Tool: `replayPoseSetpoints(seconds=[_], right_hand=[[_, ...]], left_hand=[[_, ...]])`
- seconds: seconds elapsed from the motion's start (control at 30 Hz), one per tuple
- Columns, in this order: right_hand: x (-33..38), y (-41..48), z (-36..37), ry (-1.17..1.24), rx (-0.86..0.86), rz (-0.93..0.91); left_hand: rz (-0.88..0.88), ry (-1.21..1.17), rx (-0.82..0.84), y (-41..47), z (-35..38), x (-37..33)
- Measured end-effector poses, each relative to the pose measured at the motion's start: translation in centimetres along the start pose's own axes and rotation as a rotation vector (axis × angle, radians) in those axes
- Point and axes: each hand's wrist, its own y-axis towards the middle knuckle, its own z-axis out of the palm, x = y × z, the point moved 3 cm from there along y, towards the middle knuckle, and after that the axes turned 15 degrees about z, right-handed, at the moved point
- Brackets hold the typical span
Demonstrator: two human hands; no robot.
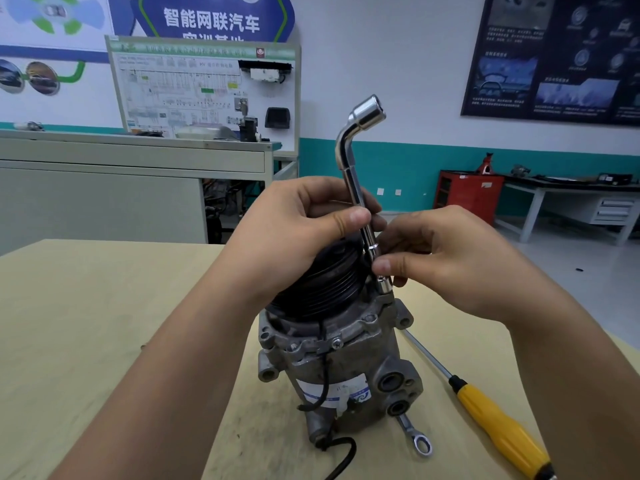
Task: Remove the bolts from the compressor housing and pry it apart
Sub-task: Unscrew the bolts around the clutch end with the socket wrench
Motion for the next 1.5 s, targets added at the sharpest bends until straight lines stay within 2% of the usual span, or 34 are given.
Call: replayPoseSetpoints(seconds=[0.13,0.47,0.97,1.17,1.37,1.5], right_hand=[[0.2,-0.3,0.0,-0.027,-0.021,0.016],[0.5,-0.3,0.3,-0.014,-0.237,0.056],[0.6,-0.5,-0.2,-0.014,-0.155,-0.026],[0.5,-0.4,0.0,-0.029,-0.14,-0.005],[1.4,-1.0,0.7,-0.199,-0.231,-0.02],[1.6,-1.0,0.7,-0.218,-0.245,-0.011]], left_hand=[[-0.003,0.02,-0.016,0.1,0.0,0.1],[-0.006,0.045,-0.028,0.1,-0.1,-0.2],[-0.029,0.085,-0.053,0.1,-0.1,-0.1],[-0.047,0.073,-0.079,0.1,-0.1,0.1],[-0.04,0.044,-0.086,0.1,-0.2,0.1],[-0.038,0.06,-0.081,0.1,-0.3,0.2]])
